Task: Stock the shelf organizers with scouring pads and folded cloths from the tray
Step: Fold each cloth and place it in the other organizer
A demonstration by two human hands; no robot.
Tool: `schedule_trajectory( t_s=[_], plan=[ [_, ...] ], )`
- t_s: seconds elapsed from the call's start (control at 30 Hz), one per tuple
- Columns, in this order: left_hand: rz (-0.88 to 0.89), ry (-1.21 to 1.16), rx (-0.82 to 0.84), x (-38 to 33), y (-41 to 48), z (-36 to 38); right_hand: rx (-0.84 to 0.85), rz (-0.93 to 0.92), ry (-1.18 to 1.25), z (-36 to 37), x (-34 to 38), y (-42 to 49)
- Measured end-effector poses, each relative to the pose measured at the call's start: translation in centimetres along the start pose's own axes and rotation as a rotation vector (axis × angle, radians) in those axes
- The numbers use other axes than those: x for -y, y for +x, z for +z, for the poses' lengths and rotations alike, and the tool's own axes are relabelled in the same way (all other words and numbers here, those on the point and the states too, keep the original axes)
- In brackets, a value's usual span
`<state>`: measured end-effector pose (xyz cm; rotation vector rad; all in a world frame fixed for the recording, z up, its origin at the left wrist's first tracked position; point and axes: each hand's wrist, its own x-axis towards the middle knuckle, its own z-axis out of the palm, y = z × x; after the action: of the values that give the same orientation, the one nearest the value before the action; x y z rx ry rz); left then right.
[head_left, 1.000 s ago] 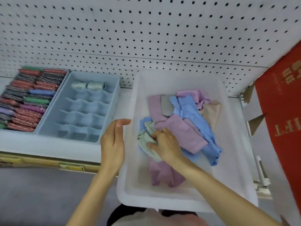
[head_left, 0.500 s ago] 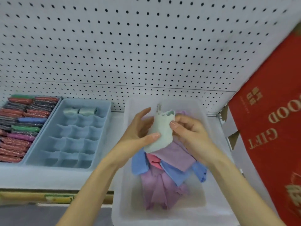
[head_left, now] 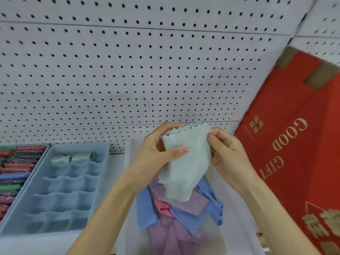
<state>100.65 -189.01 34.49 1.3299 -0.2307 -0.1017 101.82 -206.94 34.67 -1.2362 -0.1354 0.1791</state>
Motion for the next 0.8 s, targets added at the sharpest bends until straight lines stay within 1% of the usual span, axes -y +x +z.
schedule_trajectory(
  t_s=[0.1, 0.2, 0.3, 0.37, 0.43, 0.6, 0.8],
  plan=[
    [0.026, 0.136, -0.036, -0.4, 0.1, -0.1, -0.048, -0.116, -0.255, -0.9, 0.2, 0.2],
    [0.022, 0.215, -0.089, -0.7, 0.5, -0.3, 0.052, -0.253, -0.405, -1.4, 0.9, 0.2],
    [0.004, 0.249, -0.091, -0.9, 0.8, -0.2, 0.183, -0.339, -0.528, -1.3, 1.7, 0.6],
    [-0.003, 0.265, -0.091, -1.0, 0.8, -0.2, 0.216, -0.4, -0.67, -1.3, 2.0, 1.1],
    [0.008, 0.304, -0.087, -1.0, 0.9, -0.1, 0.211, -0.43, -0.758, -1.3, 2.3, 1.5],
    [0.003, 0.378, -0.119, -1.0, 0.7, -0.1, 0.177, -0.414, -0.808, -1.4, 2.4, 1.9],
    [0.002, 0.457, -0.167, -1.1, 0.4, -1.3, 0.051, -0.268, -0.628, -1.7, 2.5, 2.2]
  ],
)
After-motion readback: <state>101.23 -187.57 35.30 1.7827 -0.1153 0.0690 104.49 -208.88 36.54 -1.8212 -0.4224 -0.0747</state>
